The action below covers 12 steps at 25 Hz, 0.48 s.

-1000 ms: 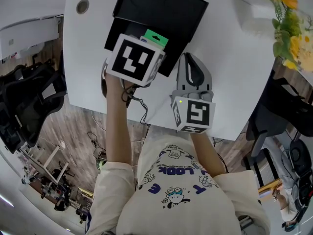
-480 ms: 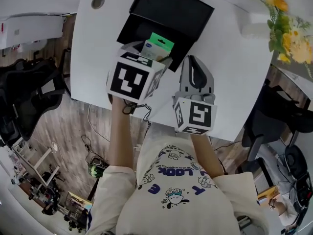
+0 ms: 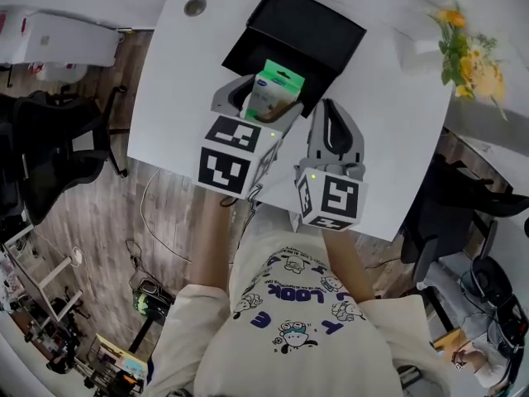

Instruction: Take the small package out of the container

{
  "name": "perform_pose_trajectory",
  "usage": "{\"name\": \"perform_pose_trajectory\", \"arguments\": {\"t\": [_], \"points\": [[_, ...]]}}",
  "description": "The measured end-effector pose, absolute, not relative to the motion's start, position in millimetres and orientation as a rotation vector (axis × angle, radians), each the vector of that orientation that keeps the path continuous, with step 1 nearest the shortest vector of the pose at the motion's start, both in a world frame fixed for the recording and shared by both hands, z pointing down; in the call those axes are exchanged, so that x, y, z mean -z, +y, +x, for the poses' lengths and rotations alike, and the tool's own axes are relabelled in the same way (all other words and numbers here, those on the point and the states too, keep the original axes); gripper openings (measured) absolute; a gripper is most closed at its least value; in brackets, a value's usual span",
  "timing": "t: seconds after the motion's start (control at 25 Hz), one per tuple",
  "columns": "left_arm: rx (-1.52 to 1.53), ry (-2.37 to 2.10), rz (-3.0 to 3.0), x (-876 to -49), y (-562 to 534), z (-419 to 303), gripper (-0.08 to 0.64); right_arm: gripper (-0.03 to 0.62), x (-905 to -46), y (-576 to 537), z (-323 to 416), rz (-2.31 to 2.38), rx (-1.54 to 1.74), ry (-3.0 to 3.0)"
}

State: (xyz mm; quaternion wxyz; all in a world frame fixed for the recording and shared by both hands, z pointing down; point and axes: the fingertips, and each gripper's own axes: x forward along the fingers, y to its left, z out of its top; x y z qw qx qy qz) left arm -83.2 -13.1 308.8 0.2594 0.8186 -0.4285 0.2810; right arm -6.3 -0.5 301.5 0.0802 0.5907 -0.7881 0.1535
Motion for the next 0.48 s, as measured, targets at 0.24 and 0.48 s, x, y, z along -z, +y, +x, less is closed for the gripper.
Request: {"name": "perform_pose_trajectory", "arguments": {"t": [0.24, 0.48], "points": [[-0.654, -1.267, 2.272, -287.4, 9.6, -92.9, 0.341, 0.037, -282.8, 19.8, -12.2, 1.779, -0.392, -2.373], [-0.467, -1.438, 2.330, -256.4, 26.8, -102.1, 0.341, 0.037, -263.3, 36.5, -12.2, 1.810, -0.332, -2.394]]}}
